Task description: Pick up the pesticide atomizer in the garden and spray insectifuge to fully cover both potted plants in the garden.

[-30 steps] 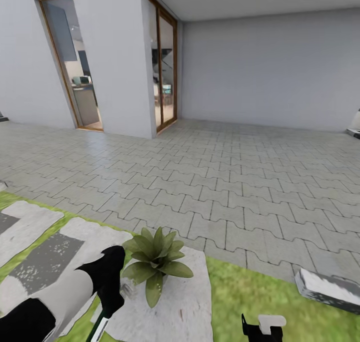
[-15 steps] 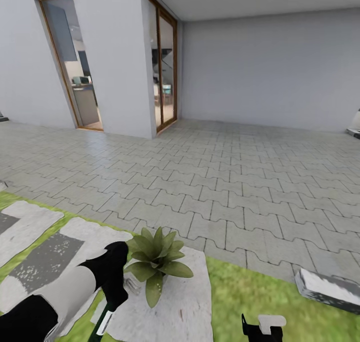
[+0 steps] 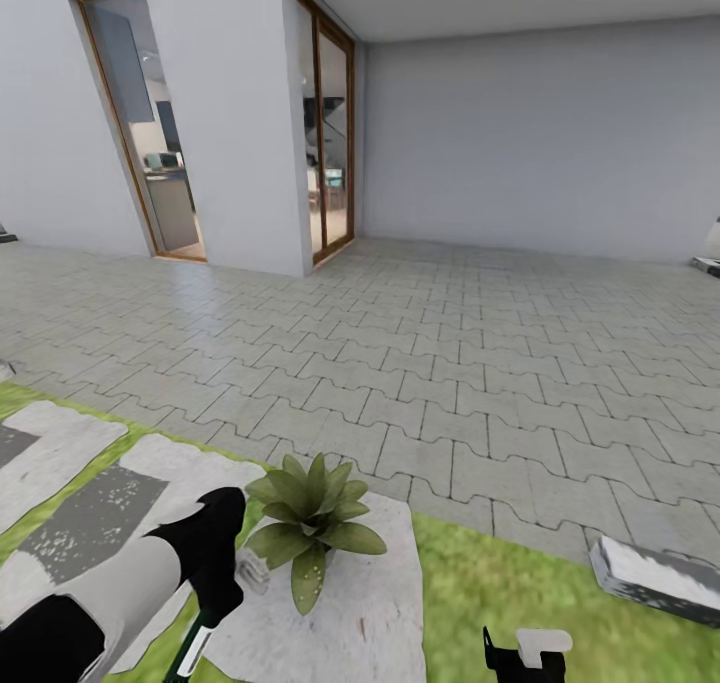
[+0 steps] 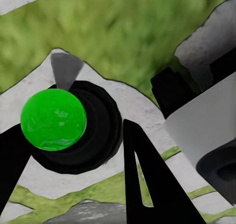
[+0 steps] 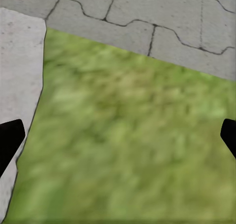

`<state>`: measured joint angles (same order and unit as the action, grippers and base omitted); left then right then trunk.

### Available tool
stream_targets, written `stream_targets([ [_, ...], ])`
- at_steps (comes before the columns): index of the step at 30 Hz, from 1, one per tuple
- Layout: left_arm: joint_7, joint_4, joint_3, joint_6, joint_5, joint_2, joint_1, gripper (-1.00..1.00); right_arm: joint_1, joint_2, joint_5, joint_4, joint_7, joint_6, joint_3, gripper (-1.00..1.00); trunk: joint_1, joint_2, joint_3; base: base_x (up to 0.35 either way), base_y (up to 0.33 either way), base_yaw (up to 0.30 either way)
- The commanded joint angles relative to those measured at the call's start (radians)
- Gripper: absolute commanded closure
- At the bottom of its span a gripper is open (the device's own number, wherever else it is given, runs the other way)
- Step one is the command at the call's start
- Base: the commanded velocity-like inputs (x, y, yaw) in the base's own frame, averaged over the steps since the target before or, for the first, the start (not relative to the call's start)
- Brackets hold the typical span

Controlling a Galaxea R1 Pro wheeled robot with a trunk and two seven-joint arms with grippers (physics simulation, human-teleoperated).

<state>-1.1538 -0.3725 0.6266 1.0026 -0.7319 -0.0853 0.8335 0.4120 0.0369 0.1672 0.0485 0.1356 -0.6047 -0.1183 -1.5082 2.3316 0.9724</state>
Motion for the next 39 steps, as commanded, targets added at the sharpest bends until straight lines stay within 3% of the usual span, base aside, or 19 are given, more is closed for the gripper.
stream_targets([
  [1, -0.009, -0.003, 0.0, 0.006, -0.009, 0.002, 0.001, 1.0, 0.001, 0.0, 0.011, -0.001, 0.004, -0.003, -0.007, -1.0, 0.0, 0.0, 0.001, 0.0, 0.0, 0.0],
  [5, 0.024, -0.005, 0.001, 0.008, -0.01, 0.008, 0.001, 1.0, 0.001, 0.0, 0.011, -0.001, 0.004, -0.003, -0.007, -1.0, 0.0, 0.0, 0.001, 0.0, 0.0, 0.0],
  [11, 0.067, -0.003, -0.003, 0.008, -0.008, 0.041, 0.001, 1.0, 0.001, 0.0, 0.011, -0.001, 0.004, -0.003, -0.007, -1.0, 0.0, 0.0, 0.001, 0.0, 0.0, 0.0],
  [19, 0.068, 0.008, -0.055, 0.005, -0.006, 0.031, -0.005, 1.0, 0.001, 0.0, 0.011, -0.001, 0.004, -0.003, -0.007, -1.0, 0.0, 0.0, 0.001, 0.0, 0.0, 0.0],
  [22, 0.069, 0.01, -0.11, 0.0, -0.008, 0.035, -0.005, 1.0, 0.001, 0.0, 0.011, -0.001, 0.003, -0.003, -0.007, -1.0, 0.0, 0.0, 0.001, 0.0, 0.0, 0.0],
  [25, 0.071, 0.01, -0.118, -0.002, -0.009, 0.038, -0.022, 1.0, 0.001, 0.0, 0.011, 0.0, 0.003, -0.003, -0.007, -1.0, 0.0, 0.0, 0.001, 0.0, 0.0, 0.0],
  [29, 0.143, 0.01, -0.121, -0.005, -0.007, 0.037, -0.058, 1.0, 0.001, 0.0, 0.011, -0.001, 0.003, -0.003, -0.007, -1.0, 0.0, 0.0, 0.001, 0.0, 0.0, 0.0],
  [32, 0.161, 0.002, -0.124, -0.005, -0.007, 0.039, -0.066, 1.0, 0.001, 0.0, 0.011, -0.001, 0.003, -0.003, -0.007, -1.0, 0.0, 0.0, 0.001, 0.0, 0.0, 0.0],
  [35, 0.165, -0.007, -0.149, -0.004, -0.007, 0.042, -0.068, 1.0, 0.001, 0.0, 0.011, -0.001, 0.003, -0.003, -0.007, -1.0, 0.0, 0.0, 0.001, 0.0, 0.0, 0.0],
  [39, 0.165, -0.092, -0.171, -0.002, -0.009, 0.044, -0.068, 1.0, 0.001, 0.0, 0.01, -0.001, 0.002, -0.003, -0.007, -1.0, 0.0, 0.0, 0.003, 0.0, 0.0, -0.033],
])
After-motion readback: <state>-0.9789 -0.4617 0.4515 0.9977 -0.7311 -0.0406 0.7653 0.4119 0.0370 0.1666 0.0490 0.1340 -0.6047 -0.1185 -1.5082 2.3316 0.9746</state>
